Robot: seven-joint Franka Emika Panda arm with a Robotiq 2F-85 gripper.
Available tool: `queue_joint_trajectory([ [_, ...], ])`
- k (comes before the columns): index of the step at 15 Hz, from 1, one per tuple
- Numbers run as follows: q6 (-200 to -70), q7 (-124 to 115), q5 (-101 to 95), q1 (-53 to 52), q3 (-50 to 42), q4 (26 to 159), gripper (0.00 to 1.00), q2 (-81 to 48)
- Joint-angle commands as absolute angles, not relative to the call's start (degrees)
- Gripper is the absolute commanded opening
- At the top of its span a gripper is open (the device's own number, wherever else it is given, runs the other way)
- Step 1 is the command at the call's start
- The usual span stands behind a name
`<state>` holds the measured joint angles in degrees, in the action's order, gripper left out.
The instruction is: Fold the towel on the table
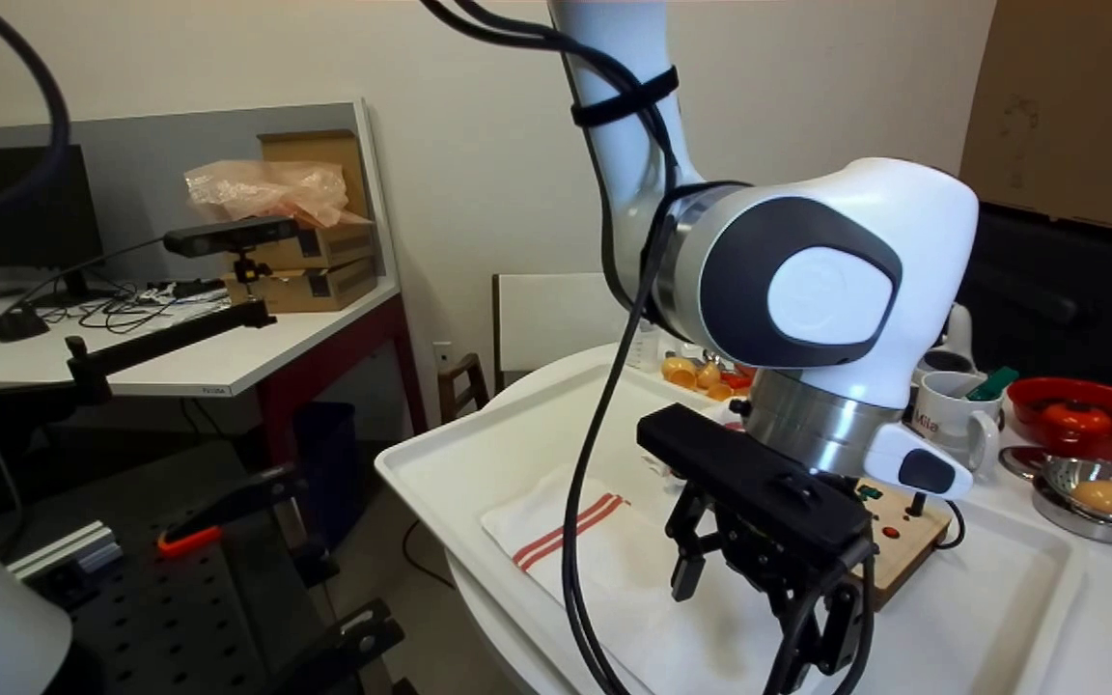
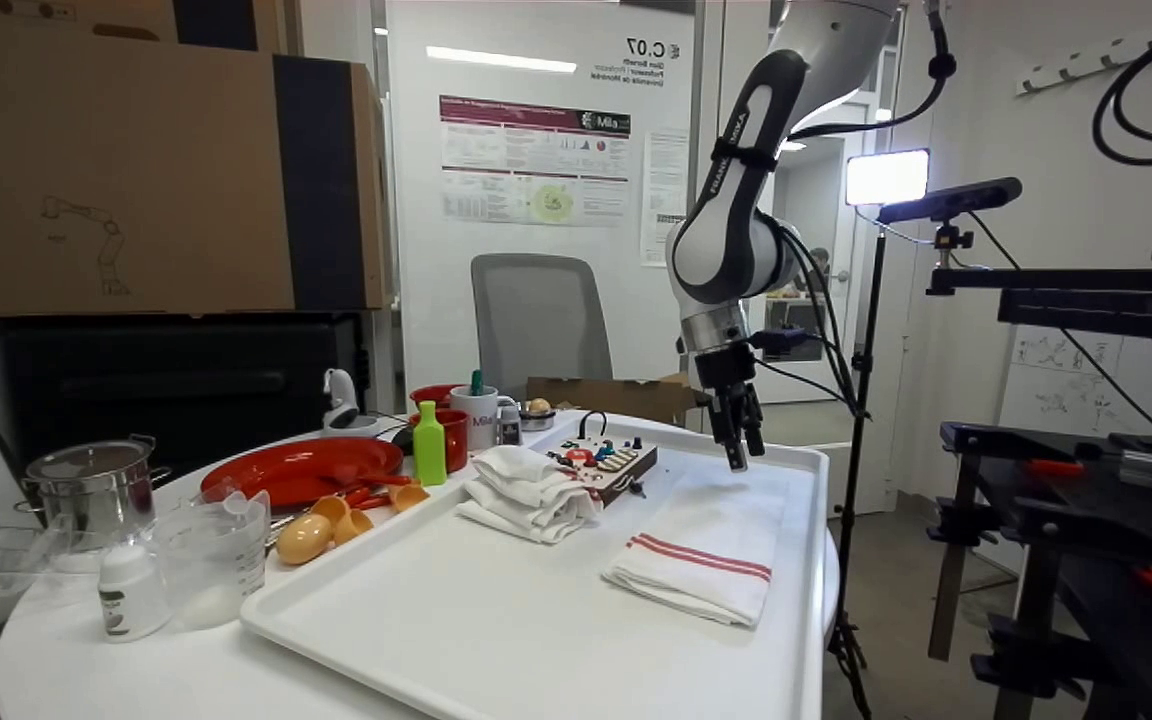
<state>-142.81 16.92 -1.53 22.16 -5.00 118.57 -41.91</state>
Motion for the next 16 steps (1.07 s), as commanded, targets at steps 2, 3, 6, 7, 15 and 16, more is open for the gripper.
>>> queue_joint_trajectory([
  [2,-144.03,13.51,-1.27,20.5,-6.91,115.14,1.0,-44.97],
  [3,-143.35,13.63,-1.4,20.54,-6.87,114.58,1.0,-45.43],
  [6,-142.36,13.81,-1.31,20.81,-6.78,112.71,1.0,-47.29],
  [7,-142.13,13.7,-1.29,20.88,-6.87,111.97,1.0,-47.96],
  [15,-139.95,11.4,-1.03,21.14,-8.31,107.2,0.74,-51.28],
  [16,-139.51,11.24,-1.03,21.17,-8.32,106.93,0.66,-51.44],
])
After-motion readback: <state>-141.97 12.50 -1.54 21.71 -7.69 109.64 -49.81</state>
